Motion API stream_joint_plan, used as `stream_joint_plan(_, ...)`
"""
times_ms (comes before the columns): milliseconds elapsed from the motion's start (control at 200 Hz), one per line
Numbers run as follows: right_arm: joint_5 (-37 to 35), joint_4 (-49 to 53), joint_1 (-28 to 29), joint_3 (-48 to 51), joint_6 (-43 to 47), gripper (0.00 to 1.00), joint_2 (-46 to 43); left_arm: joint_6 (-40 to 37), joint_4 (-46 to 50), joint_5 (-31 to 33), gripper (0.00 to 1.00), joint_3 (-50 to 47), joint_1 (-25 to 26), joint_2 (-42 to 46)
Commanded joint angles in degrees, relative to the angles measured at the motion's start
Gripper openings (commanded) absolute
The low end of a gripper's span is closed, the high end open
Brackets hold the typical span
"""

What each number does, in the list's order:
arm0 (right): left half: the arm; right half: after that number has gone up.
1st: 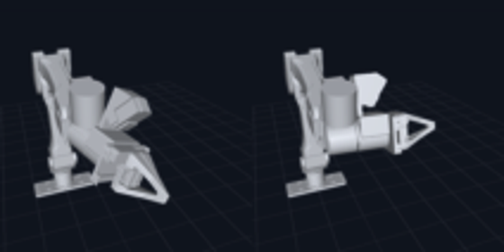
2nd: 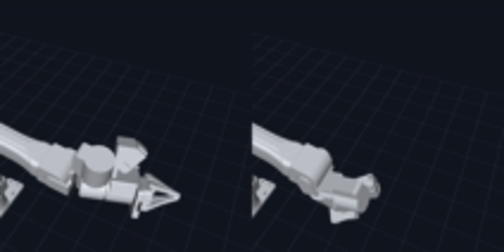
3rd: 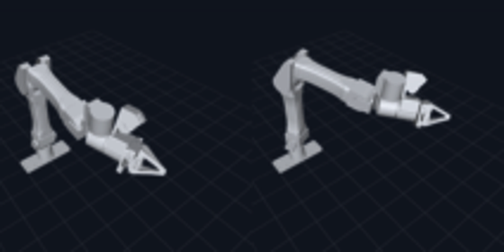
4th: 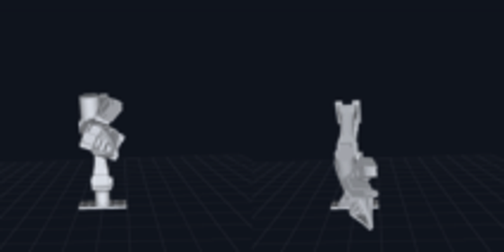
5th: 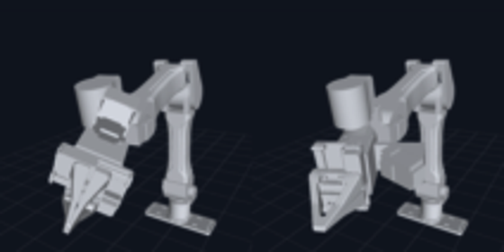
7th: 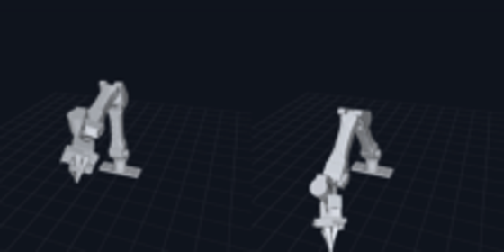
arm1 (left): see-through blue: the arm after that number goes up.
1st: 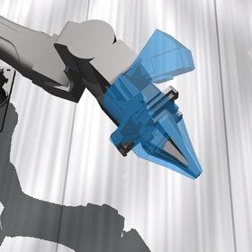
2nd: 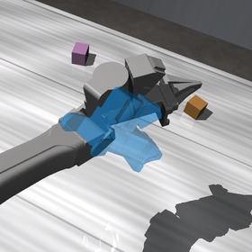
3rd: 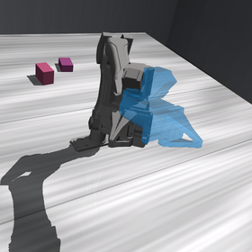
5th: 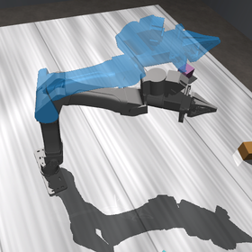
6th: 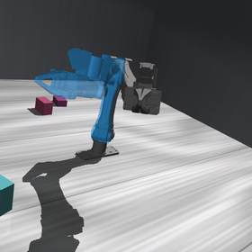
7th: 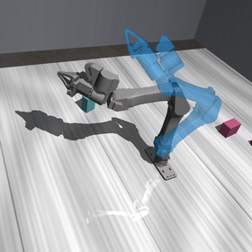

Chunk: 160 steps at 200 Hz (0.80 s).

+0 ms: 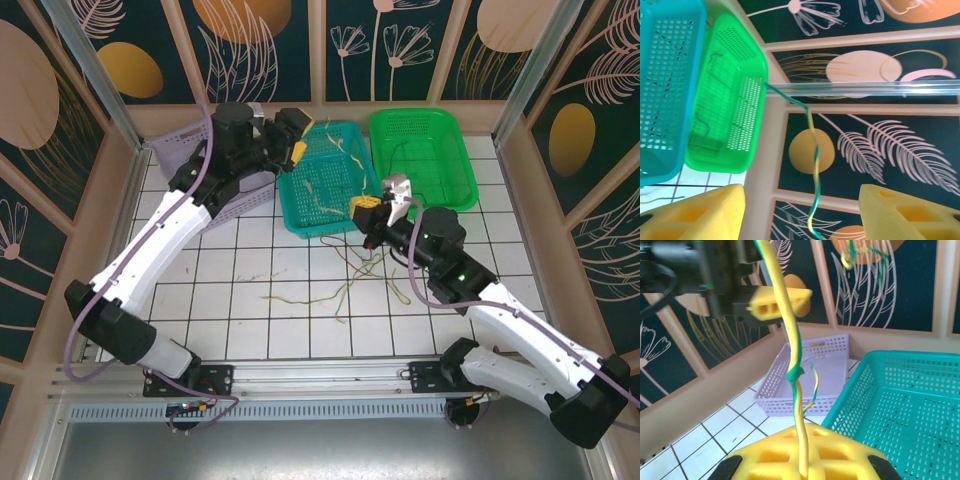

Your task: Untangle the cables

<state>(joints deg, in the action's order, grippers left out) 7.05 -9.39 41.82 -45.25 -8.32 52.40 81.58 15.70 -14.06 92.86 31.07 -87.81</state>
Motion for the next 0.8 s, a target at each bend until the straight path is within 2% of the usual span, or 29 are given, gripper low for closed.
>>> stream_joint_plan(0,2.15,0.03,2.13,-2.59,2.33,0.00,0.58,-3.40,-1.46,-2.77,0.62,3.50,0.19,-1.71)
stream_joint_plan(175,2.20,1.52,3.96,-3.09,2.87,0.00,1.30,-5.55,0.07,-2.25,0.59,4.74,0.06,-3.87)
stream_joint_plan(235,2.27,1.40,4.14,-2.98,2.70,0.00,1.18,-7.19,1.77,-1.82,0.55,5.14,-0.02,-4.46)
stream_joint_plan(315,2.27,1.80,4.23,-3.06,2.45,0.00,1.11,-8.64,2.74,-1.04,0.35,4.71,-0.34,-4.68)
stream_joint_plan(370,2.35,2.17,4.32,-3.03,2.34,0.00,1.04,-9.71,3.83,0.02,0.15,4.70,-0.84,-4.65)
stream_joint_plan(420,2.42,2.81,4.32,-3.04,2.18,0.00,0.89,-11.17,4.35,1.12,0.00,5.34,-1.65,-4.70)
stream_joint_plan(576,2.89,7.07,4.73,-2.71,0.76,0.00,0.90,-18.58,4.73,4.55,0.00,11.64,-5.66,-5.76)
stream_joint_plan(686,5.66,11.06,5.45,-2.70,-2.01,0.00,2.16,-26.25,-4.50,1.85,0.00,15.69,-7.66,-7.01)
stream_joint_plan(796,13.05,14.68,6.18,-2.91,-6.94,0.00,5.24,-33.27,-12.86,-0.90,0.00,17.87,-9.03,-7.98)
